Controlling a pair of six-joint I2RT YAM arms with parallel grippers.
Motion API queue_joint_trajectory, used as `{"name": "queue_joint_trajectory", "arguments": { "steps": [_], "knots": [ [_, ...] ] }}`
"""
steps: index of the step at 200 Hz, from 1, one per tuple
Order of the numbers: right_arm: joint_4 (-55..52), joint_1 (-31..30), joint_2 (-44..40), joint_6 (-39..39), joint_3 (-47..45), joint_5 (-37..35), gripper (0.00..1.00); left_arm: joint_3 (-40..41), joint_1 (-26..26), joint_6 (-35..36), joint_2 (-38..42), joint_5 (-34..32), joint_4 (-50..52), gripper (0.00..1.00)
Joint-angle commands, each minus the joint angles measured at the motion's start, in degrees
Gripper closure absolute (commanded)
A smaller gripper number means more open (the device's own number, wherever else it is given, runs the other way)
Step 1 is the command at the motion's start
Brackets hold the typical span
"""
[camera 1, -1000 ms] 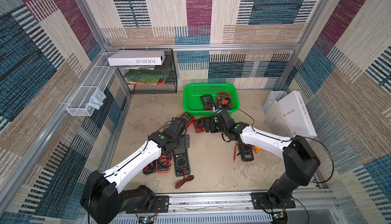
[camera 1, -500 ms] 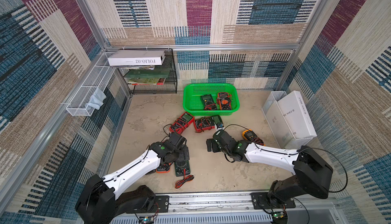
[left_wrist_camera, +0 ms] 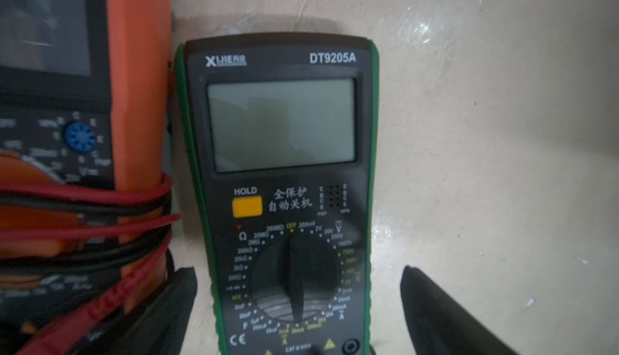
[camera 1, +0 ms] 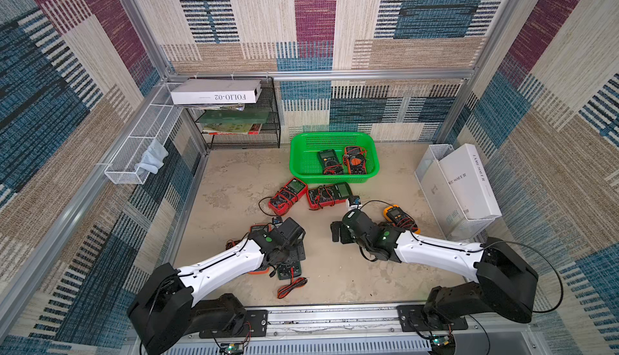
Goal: Put the multimeter into the basket
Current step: Pick up the multimeter from the center of the board.
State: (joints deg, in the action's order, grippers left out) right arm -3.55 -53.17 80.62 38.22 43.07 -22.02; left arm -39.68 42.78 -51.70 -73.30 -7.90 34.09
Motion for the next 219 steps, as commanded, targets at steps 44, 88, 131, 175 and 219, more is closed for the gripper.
{"name": "queue_joint_trajectory", "arguments": {
  "steps": [44, 88, 131, 175, 219],
  "knots": [
    [-0.71, 0.54, -1.97, -0.84, -0.83, -1.34, 0.00, -1.51, 0.15, -0.48, -6.29, -2.50, -3.53, 0.00],
    [-1.55, 1.44, -2.54, -0.95, -0.72, -0.66, 0.00, -2.83, 0.11, 0.41, -10.56, -4.58, -4.21, 0.00],
    [-1.06, 1.87, -2.93, -1.42, -0.57, 1.36, 0.00, -2.05, 0.11, 1.95, -12.12, -6.05, -6.50, 0.01],
    [-1.00, 2.04, -2.44, -2.07, 0.38, 2.77, 0.00, -0.40, 0.01, 2.97, -13.97, -5.32, -9.01, 0.17],
    [-1.20, 2.21, -2.49, -2.09, 1.36, 3.30, 0.00, 0.83, 0.15, 3.37, -14.20, -2.90, -10.53, 0.53]
  ]
}}
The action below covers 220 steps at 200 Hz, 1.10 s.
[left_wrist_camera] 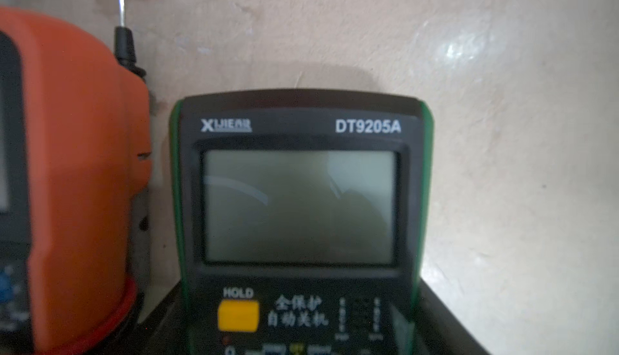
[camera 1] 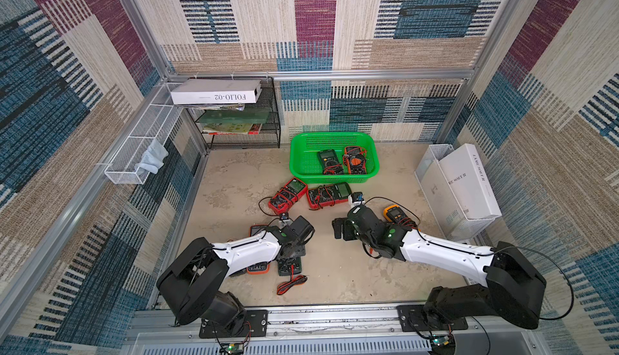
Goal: Put the multimeter into the basket
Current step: Pick up the multimeter from the center of the board.
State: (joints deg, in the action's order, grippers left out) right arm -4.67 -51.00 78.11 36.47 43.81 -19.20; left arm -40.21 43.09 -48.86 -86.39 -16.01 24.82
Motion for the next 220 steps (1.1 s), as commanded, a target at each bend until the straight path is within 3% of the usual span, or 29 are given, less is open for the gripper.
{"name": "queue_joint_trajectory", "arguments": {
  "steps": [1, 27, 50, 62, 150, 220],
  "knots": [
    [-0.08, 0.08, 0.03, -0.35, 0.64, 0.52, 0.00, 1.36, -0.18, 0.52, -1.09, 5.25, -1.31, 0.55],
    [0.10, 0.10, 0.20, -0.19, 0.90, 1.18, 0.00, 1.01, -0.20, 1.25, 0.92, 6.03, -0.36, 0.85],
    [0.01, 0.07, 0.16, 0.09, 1.17, 1.58, 0.00, 0.07, -0.20, 1.99, 3.33, 6.47, 1.41, 0.91],
    [0.16, 0.09, -0.10, 0.27, 1.19, 1.88, 0.00, -0.48, -0.20, 2.44, 4.91, 6.57, 2.54, 1.00],
    [2.79, 0.93, -2.61, 0.27, 2.22, 4.30, 0.00, -9.92, -0.20, 8.55, 14.23, 3.45, 11.15, 1.00],
    [7.05, 6.63, -8.09, 0.36, 1.63, 9.71, 0.00, -22.21, -1.89, 16.75, 12.48, -0.57, 11.47, 1.00]
  ]
}}
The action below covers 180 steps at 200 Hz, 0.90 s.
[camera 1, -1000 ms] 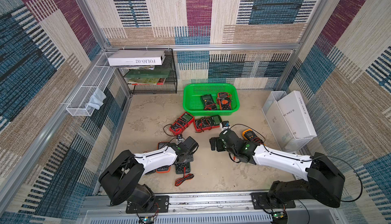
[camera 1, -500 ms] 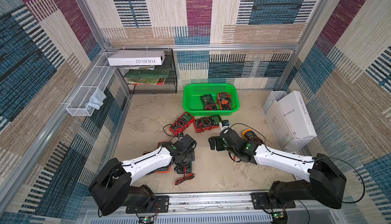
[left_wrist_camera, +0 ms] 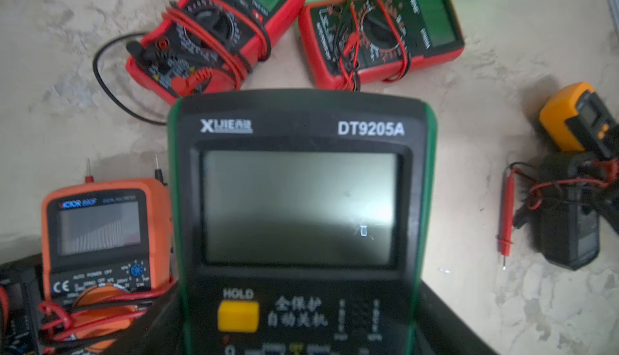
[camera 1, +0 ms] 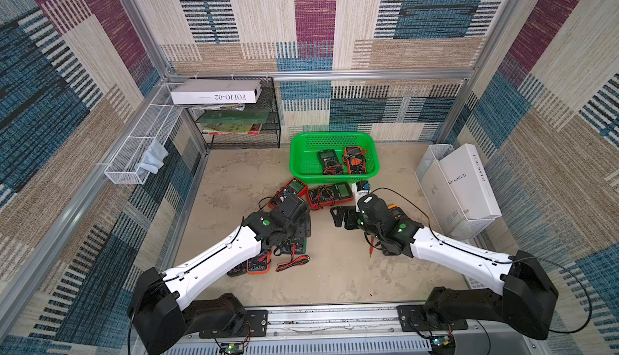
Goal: Put the multimeter into the basket
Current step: Pick up the multimeter from the center of the board, then place the multimeter in the basket.
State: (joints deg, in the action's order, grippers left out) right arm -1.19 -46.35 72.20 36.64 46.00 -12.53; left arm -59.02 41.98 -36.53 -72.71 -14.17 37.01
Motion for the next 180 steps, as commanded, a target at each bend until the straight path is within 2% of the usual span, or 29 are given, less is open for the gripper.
{"name": "queue_joint_trajectory", "arguments": {
  "steps": [1, 67, 138, 180],
  "knots": [
    [3.66, 2.10, -2.30, 0.18, -0.60, 3.13, 0.00, -3.52, -0.81, 4.57, -1.29, -2.42, -0.81, 1.00],
    [4.36, 8.74, -5.81, -0.50, 0.29, 6.59, 0.01, -16.78, -4.93, 12.47, -11.13, -2.97, -4.94, 1.00],
    [5.10, 9.26, -4.79, 0.77, -3.68, 8.67, 0.01, -32.14, -8.68, 20.68, -26.04, -3.14, -15.46, 1.00],
    [5.76, 9.15, -5.49, 1.54, -7.03, 7.98, 0.00, -46.11, -9.50, 24.43, -37.07, -3.84, -16.38, 1.00]
  ]
}}
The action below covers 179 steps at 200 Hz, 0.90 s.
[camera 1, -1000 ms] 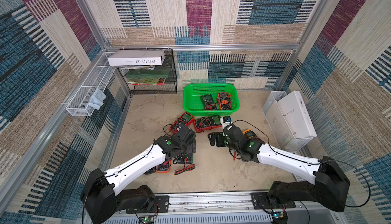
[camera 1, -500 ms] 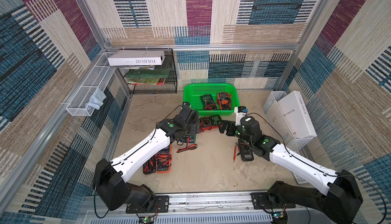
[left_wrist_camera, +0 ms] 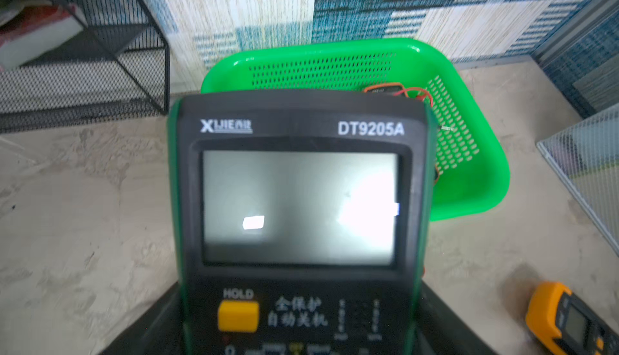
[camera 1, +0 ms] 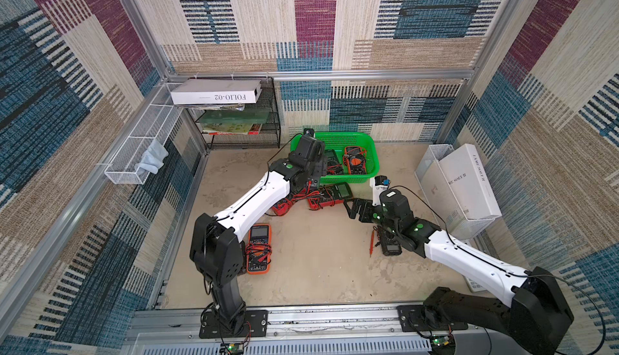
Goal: Put the multimeter into the basket
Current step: Place the multimeter in the basket.
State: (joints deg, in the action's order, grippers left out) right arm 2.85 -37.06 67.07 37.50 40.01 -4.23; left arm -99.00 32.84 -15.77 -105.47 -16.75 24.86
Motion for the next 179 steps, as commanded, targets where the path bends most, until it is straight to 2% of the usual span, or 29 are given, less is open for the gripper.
{"name": "queue_joint_trajectory", "arguments": {
  "steps": [1, 51, 118, 146, 179],
  "knots": [
    [1.67, -0.13, -0.36, 0.67, -1.10, -0.38, 0.00, -6.39, -0.39, 3.79, -4.53, -1.26, -4.22, 1.00],
    [0.05, -0.12, -0.44, 0.09, -2.40, -1.22, 0.00, -21.13, -1.50, 8.74, -16.82, -2.32, -4.39, 1.00],
    [-1.43, 0.14, -1.67, -0.65, -3.09, -1.92, 0.01, -40.77, -3.68, 10.78, -33.05, -3.90, -1.48, 1.00],
    [-1.98, 0.47, -2.09, -1.26, -3.23, -2.02, 0.00, -44.46, -5.12, 9.36, -37.46, -3.70, -0.92, 1.00],
    [-1.99, 1.02, -2.10, -1.30, -3.64, -1.85, 0.00, -44.52, -7.25, 3.77, -39.73, -1.42, 0.88, 1.00]
  ]
}}
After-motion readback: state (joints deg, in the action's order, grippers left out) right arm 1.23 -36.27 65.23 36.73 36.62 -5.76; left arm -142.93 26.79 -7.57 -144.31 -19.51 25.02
